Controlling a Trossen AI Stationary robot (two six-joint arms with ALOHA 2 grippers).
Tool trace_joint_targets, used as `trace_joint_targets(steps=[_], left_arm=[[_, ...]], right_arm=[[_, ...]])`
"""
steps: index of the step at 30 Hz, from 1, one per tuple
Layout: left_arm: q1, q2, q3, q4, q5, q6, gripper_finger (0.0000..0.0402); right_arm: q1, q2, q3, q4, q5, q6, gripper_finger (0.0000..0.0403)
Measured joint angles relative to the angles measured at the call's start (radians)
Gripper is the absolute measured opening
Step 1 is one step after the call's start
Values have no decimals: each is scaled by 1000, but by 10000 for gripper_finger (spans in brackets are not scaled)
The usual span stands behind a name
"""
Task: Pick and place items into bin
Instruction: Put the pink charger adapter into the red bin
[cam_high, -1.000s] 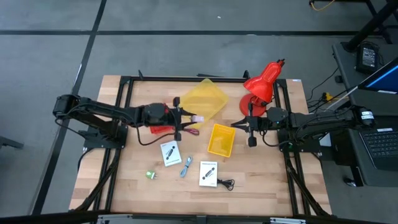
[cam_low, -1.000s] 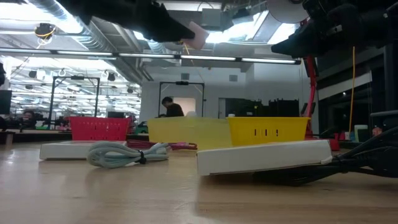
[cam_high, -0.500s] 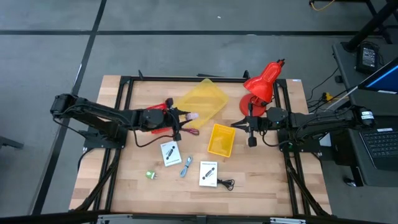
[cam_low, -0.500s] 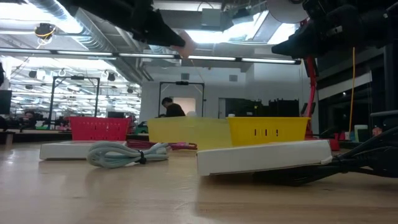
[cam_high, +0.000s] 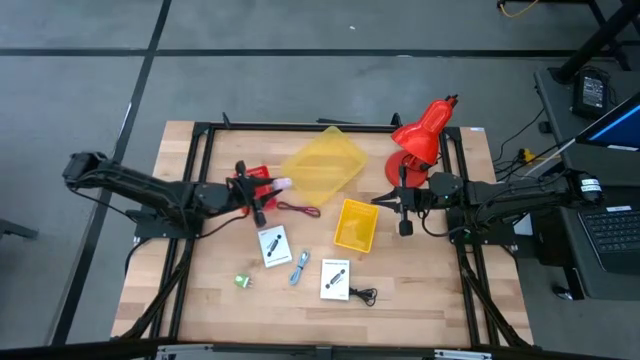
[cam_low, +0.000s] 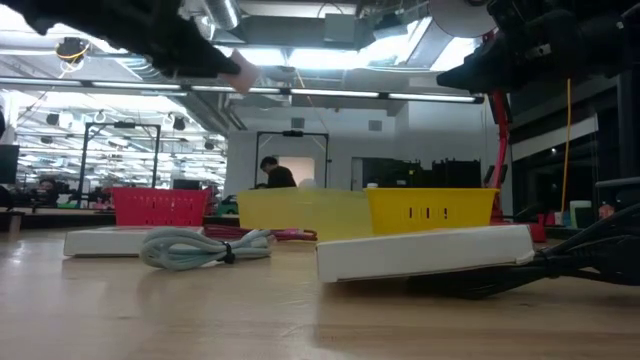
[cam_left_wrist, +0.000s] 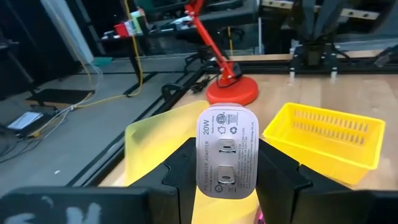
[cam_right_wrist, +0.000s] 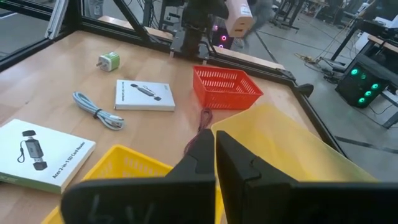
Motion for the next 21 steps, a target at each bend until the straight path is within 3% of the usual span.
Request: trace_joint_targets(steps=[4, 14, 21], left_arm=[[-1, -76, -33, -30, -13, 1, 120], [0, -252, -39, -368, -30, -184, 120], [12, -265, -38, -486, 3, -305, 120]], right_arm=[[-1, 0, 0, 8, 16, -1, 0], [-1, 0, 0, 9, 37, -1, 0], [-1, 0, 0, 23, 37, -4, 0]])
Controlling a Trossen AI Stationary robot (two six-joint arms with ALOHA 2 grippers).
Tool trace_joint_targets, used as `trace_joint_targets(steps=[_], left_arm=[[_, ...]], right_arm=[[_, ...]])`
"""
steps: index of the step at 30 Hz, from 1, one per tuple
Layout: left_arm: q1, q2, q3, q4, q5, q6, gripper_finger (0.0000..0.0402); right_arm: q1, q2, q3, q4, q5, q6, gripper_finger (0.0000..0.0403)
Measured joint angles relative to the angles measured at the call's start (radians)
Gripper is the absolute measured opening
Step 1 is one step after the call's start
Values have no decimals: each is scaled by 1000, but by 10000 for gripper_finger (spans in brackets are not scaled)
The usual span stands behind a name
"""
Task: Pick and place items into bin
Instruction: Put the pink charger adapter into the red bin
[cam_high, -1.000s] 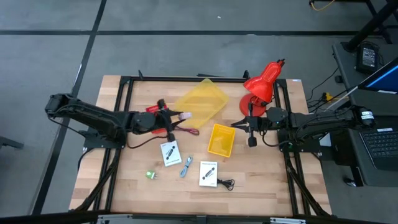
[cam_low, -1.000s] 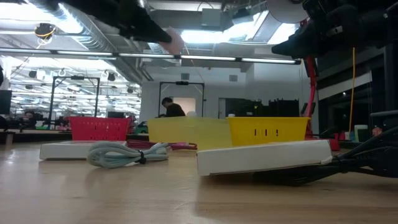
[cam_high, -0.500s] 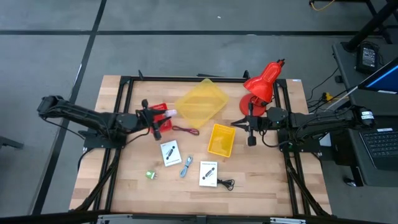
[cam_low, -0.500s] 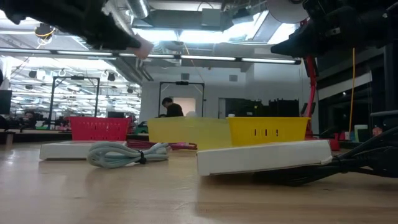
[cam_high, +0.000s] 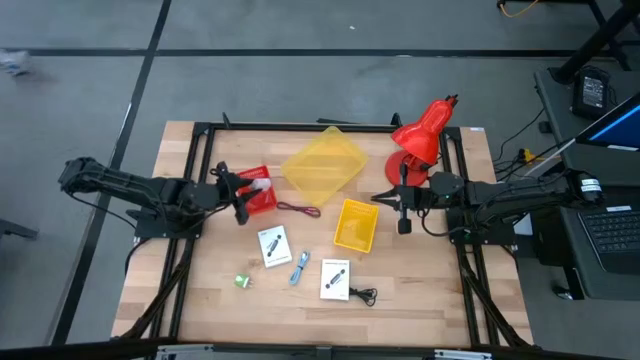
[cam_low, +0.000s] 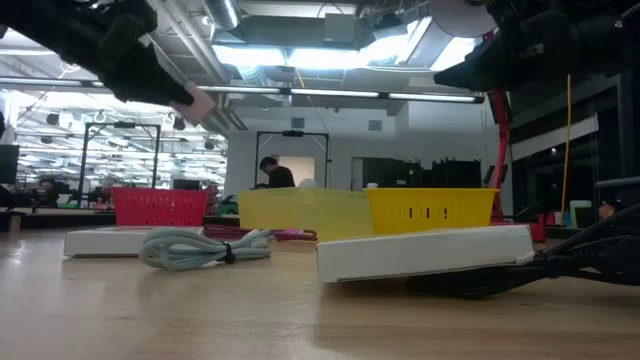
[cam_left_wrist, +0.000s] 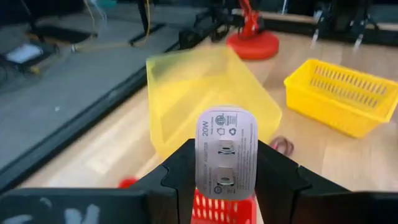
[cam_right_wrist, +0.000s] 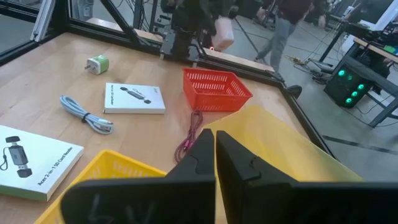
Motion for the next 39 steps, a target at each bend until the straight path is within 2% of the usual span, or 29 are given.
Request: trace_joint_targets(steps=[5, 11, 16, 21, 31, 39], left_arm=[[31, 18, 16, -116, 45, -92, 120], [68, 77, 120, -337, 82, -174, 120], [119, 160, 187, -490, 161, -231, 120], [179, 261, 220, -520, 244, -211, 120], [268, 456, 265, -520, 286, -123, 120], [306, 559, 293, -514, 304, -75, 122]], right_arm=[[-14, 0, 0, 18, -1, -1, 0], [-63, 0, 0, 29, -1, -1, 0], [-98, 0, 0, 49, -2, 0, 0], [-120, 0, 0, 72, -3, 0, 0], [-129, 0, 0, 118, -3, 0, 0], [-129, 0, 0, 120, -3, 0, 0]])
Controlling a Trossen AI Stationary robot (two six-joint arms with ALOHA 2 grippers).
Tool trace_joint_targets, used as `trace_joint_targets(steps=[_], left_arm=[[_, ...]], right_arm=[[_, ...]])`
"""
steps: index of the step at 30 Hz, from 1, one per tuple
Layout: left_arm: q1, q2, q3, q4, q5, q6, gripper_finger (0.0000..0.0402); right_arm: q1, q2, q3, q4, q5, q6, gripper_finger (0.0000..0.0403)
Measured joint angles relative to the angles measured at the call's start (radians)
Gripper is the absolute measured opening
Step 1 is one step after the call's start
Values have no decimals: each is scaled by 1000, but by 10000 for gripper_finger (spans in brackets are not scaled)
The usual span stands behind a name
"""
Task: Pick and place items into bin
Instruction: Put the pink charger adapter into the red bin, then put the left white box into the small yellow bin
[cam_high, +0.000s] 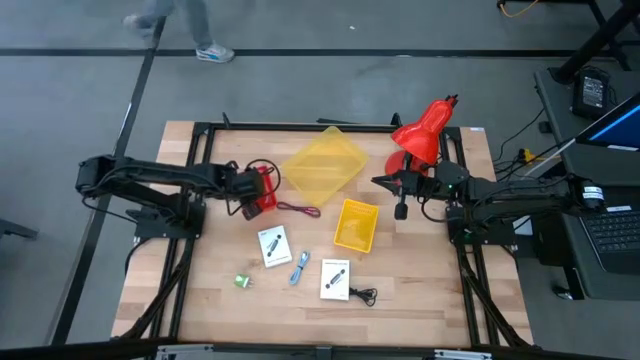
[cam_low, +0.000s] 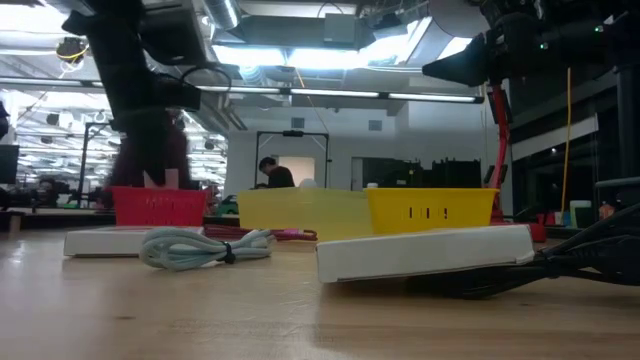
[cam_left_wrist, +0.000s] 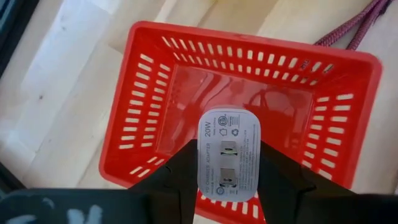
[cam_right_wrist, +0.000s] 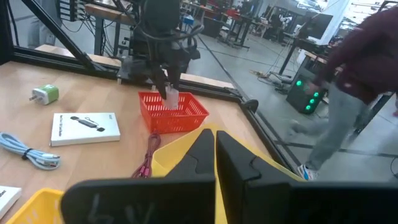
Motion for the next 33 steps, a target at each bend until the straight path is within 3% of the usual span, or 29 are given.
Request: trace_joint_targets(steps=[7, 22, 33], left_arm=[[6, 23, 14, 1, -51, 27, 145], [6, 18, 16, 1, -53, 19, 142], [-42, 17, 84, 9, 34, 39, 130]], right_arm=[[0, 0, 0, 0, 0, 0, 0], [0, 0, 0, 0, 0, 0, 0], [0, 0, 0, 0, 0, -17, 0]])
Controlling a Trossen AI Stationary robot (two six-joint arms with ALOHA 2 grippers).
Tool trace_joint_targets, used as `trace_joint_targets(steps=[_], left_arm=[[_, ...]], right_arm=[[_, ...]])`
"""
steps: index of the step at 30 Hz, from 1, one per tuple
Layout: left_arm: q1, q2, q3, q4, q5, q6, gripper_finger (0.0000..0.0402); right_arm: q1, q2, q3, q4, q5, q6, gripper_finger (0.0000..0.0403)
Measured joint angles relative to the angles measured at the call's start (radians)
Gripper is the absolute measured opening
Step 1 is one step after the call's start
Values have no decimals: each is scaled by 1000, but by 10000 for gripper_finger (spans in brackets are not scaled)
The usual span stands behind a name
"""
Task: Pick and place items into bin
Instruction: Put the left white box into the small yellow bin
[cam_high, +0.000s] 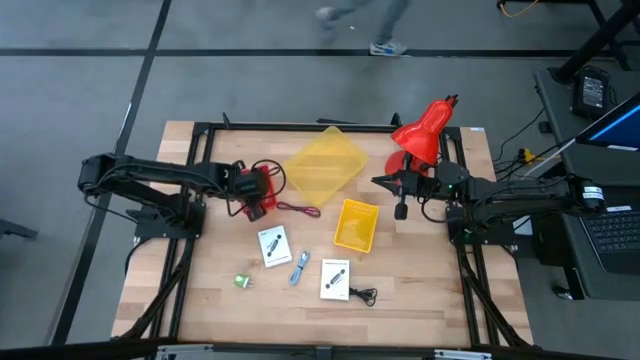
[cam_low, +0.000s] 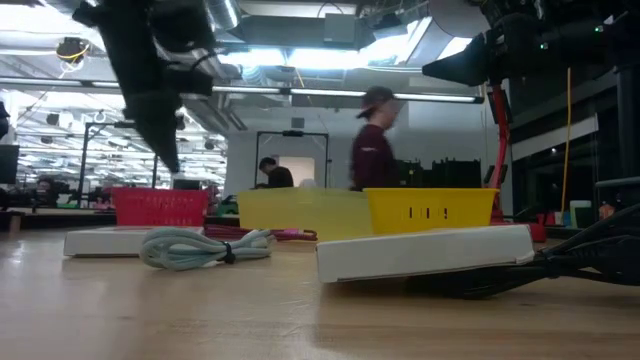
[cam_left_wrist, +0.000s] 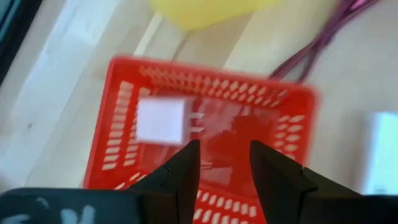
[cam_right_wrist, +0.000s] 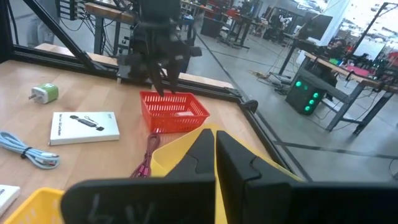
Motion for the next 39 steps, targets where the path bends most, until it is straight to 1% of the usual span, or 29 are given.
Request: trace_joint_targets(steps=[5, 8, 13, 15, 19, 20, 24, 27, 32, 35, 39], left_arm=[[-57, 0, 80, 4, 9, 65, 114], [-100, 0, 110, 19, 9, 77, 103], [-182, -6, 115, 65, 9, 76, 87], [-222, -7, 115, 93, 4, 75, 80], [-315, -20, 115, 153, -27, 45, 66], [-345, -20, 113, 164, -48, 28, 62], [-464, -21, 72, 285, -170, 53, 48], [-523, -21, 43, 346, -216, 49, 38], [-584, -21, 0, 435, -222, 25, 18], [-601, -21, -51, 524, -222, 53, 4], [-605, -21, -133, 642, -219, 58, 3]], right_arm=[[0, 0, 0, 0, 0, -5, 0], [0, 0, 0, 0, 0, -5, 0], [0, 0, 0, 0, -3, -6, 0], [0, 0, 0, 0, -20, -6, 0], [0, 0, 0, 0, -37, -6, 0], [0, 0, 0, 0, -37, -6, 0], [0, 0, 0, -1, -38, -6, 0], [1, 0, 0, -2, -63, -6, 0], [2, 0, 0, -2, -140, -2, 0], [2, 1, 0, -2, -142, 30, 0], [4, 15, 0, -2, -142, 98, 0]])
